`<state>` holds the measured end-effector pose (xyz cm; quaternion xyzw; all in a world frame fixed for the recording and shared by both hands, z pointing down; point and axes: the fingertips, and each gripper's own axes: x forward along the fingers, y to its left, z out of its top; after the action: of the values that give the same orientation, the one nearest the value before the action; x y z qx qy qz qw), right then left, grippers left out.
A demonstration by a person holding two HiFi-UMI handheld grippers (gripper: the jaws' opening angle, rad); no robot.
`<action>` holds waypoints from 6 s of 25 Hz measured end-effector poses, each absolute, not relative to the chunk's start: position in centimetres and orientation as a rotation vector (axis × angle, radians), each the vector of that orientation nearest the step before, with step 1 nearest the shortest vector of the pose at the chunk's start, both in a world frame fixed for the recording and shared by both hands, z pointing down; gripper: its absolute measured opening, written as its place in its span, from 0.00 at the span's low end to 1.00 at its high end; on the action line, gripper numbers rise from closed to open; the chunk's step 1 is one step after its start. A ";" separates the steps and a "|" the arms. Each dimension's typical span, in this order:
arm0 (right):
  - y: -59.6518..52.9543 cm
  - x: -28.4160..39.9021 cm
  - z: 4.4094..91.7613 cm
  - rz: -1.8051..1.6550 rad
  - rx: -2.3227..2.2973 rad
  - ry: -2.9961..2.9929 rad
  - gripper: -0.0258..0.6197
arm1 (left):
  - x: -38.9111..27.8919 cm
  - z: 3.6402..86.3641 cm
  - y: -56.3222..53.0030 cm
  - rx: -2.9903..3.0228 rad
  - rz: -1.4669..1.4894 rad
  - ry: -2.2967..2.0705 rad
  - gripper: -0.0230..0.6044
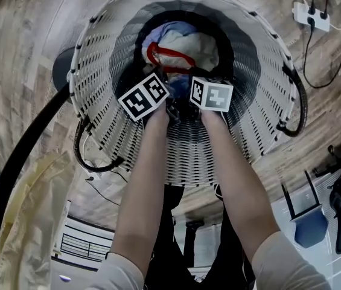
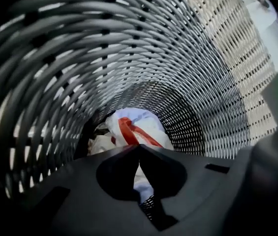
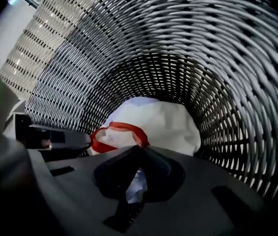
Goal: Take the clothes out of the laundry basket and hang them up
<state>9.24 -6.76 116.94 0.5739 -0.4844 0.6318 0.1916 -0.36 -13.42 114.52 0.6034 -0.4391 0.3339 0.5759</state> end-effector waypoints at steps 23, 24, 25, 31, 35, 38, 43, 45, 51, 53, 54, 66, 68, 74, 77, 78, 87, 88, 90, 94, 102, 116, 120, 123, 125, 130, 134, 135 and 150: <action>-8.8 10.9 101.3 1.640 1.581 -1.514 0.06 | 2.2 99.2 -14.0 1.504 0.708 -1.019 0.07; -8.7 11.1 100.5 1.635 1.577 -1.517 0.06 | 2.3 98.4 -14.0 1.511 0.703 -1.018 0.07; -8.6 11.2 99.8 1.629 1.573 -1.521 0.06 | 2.4 97.6 -14.0 1.519 0.700 -1.017 0.07; -8.2 11.2 95.0 1.605 1.559 -1.557 0.06 | 2.2 92.9 -13.8 1.541 0.685 -1.021 0.07; -8.3 10.9 91.7 1.591 1.550 -1.597 0.06 | 2.6 90.0 -13.7 1.567 0.666 -1.012 0.07; -8.5 10.9 89.2 1.567 1.551 -1.633 0.06 | 2.9 87.9 -13.8 1.591 0.644 -1.010 0.07; -8.6 10.9 85.0 1.553 1.522 -1.698 0.06 | 2.5 84.2 -13.3 1.602 0.637 -1.015 0.07; -8.6 11.1 83.2 1.522 1.511 -1.725 0.06 | 2.2 82.7 -13.0 1.605 0.629 -1.021 0.06; -9.0 12.7 77.9 1.446 1.474 -1.808 0.06 | 2.6 77.4 -12.5 1.619 0.553 -1.042 0.06; -9.3 13.2 75.9 1.408 1.459 -1.840 0.06 | 3.0 75.2 -12.7 1.637 0.513 -1.045 0.07; -9.3 13.4 74.8 1.386 1.452 -1.857 0.06 | 3.1 74.1 -12.7 1.645 0.494 -1.048 0.06; -11.3 14.3 59.4 1.163 1.454 -2.097 0.06 | 2.7 60.5 -12.6 1.717 0.239 -1.099 0.06; -11.5 14.0 56.9 1.126 1.452 -2.136 0.06 | 2.3 58.2 -12.6 1.733 0.193 -1.108 0.06; -11.6 13.3 50.1 1.032 1.439 -2.229 0.06 | 1.3 51.9 -11.4 1.740 0.067 -1.123 0.06; -11.7 12.6 46.7 0.969 1.419 -2.280 0.06 | 0.8 49.1 -11.1 1.754 0.019 -1.129 0.06; -11.8 12.3 45.8 0.947 1.412 -2.293 0.06 | 0.7 48.3 -11.1 1.759 0.004 -1.132 0.07; -13.6 10.0 37.5 0.785 1.409 -2.402 0.06 | -1.7 40.1 -12.6 1.845 -0.118 -1.177 0.06; -14.0 9.4 36.3 0.759 1.406 -2.421 0.06 | -2.3 39.1 -13.0 1.858 -0.140 -1.184 0.06; -14.6 8.2 34.0 0.721 1.403 -2.457 0.06 | -3.6 36.9 -13.5 1.868 -0.190 -1.200 0.06; -14.8 5.9 29.3 0.646 1.411 -2.521 0.06 | -5.6 32.3 -13.6 1.898 -0.287 -1.201 0.06; -15.1 0.8 21.8 0.462 1.384 -2.646 0.06 | -10.9 24.9 -13.1 1.975 -0.446 -1.240 0.06; -15.2 -7.7 8.4 0.135 1.288 -2.889 0.06 | -19.7 11.0 -12.3 2.150 -0.674 -1.343 0.06; -15.5 -9.2 5.1 0.026 1.252 -2.938 0.06 | -20.9 7.4 -12.5 2.199 -0.712 -1.379 0.07; -15.2 -10.3 2.8 -0.059 1.218 -2.977 0.06 | -21.8 5.1 -12.0 2.242 -0.736 -1.404 0.06; -14.9 -11.1 1.4 -0.112 1.188 -3.002 0.06 | -22.5 3.7 -11.6 2.266 -0.753 -1.425 0.07; -14.4 -13.0 -2.3 -0.226 1.133 -3.056 0.06 | -24.3 0.2 -10.8 2.324 -0.791 -1.466 0.06; -14.3 -14.5 -5.8 -0.301 1.101 -3.100 0.06 | -25.9 -3.5 -10.4 2.369 -0.833 -1.493 0.07; -14.4 -14.7 -6.7 -0.319 1.098 -3.110 0.06 | -26.2 -4.4 -10.4 2.384 -0.841 -1.503 0.06; -16.7 -17.5 -13.4 -0.502 1.165 -3.113 0.06 | -29.2 -12.4 -11.8 2.544 -0.811 -1.664 0.07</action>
<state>-17.51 -16.69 -13.41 0.3445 -0.9204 -0.1486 -0.1098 -29.17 -11.82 -12.41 0.8086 -0.5289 -0.2579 -0.0024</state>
